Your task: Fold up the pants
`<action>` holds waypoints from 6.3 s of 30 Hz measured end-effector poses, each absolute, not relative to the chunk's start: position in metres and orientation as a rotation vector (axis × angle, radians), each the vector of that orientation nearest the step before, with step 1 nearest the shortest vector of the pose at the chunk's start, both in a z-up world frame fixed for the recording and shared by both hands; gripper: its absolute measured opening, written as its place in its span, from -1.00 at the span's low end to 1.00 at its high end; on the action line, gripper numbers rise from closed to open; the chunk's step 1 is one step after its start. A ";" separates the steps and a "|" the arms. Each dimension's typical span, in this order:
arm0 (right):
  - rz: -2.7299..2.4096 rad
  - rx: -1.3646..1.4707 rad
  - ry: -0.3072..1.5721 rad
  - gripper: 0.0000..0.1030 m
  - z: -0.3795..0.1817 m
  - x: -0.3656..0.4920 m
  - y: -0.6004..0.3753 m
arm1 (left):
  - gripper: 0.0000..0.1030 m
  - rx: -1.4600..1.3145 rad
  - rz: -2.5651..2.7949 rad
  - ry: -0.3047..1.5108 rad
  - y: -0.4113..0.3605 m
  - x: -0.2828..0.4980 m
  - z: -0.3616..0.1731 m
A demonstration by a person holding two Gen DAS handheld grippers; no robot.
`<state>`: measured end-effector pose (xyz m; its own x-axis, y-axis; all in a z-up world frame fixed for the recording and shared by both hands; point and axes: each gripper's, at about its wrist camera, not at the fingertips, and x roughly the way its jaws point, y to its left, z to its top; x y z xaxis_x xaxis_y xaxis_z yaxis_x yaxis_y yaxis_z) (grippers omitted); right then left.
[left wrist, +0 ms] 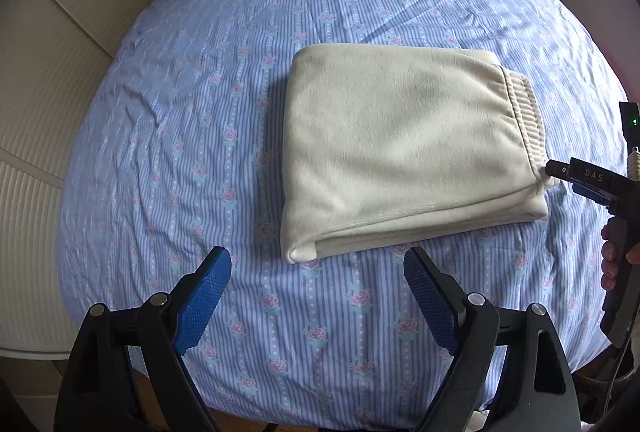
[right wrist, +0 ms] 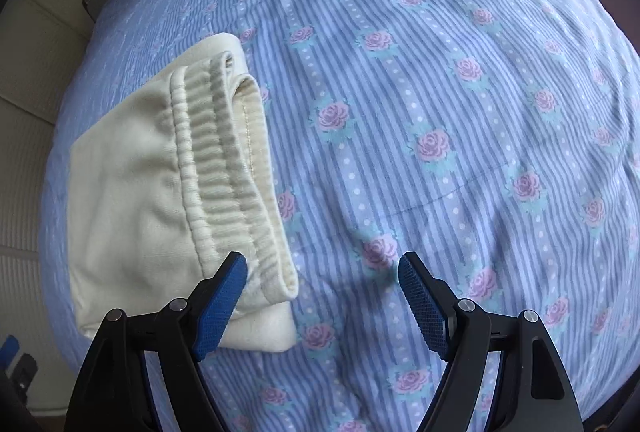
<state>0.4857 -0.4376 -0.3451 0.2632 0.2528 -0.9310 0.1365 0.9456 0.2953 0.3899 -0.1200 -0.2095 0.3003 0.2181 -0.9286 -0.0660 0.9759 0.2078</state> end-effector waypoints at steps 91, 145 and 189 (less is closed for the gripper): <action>-0.108 0.695 1.013 0.42 -0.378 0.474 -0.346 | 0.41 -0.436 -0.649 1.106 0.002 0.608 -0.365; 0.501 0.253 0.957 -0.16 -0.080 0.287 -0.138 | -0.47 -0.346 -0.154 0.904 0.172 0.249 -0.057; 0.406 0.260 1.199 -0.17 -0.191 0.394 0.321 | -0.46 -0.198 -0.213 1.208 0.607 0.452 -0.199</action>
<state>0.3944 0.3211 -0.1914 0.3047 0.4372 -0.8462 -0.1670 0.8992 0.4044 0.4516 0.6074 -0.1989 0.3401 -0.2671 -0.9017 0.0571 0.9629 -0.2636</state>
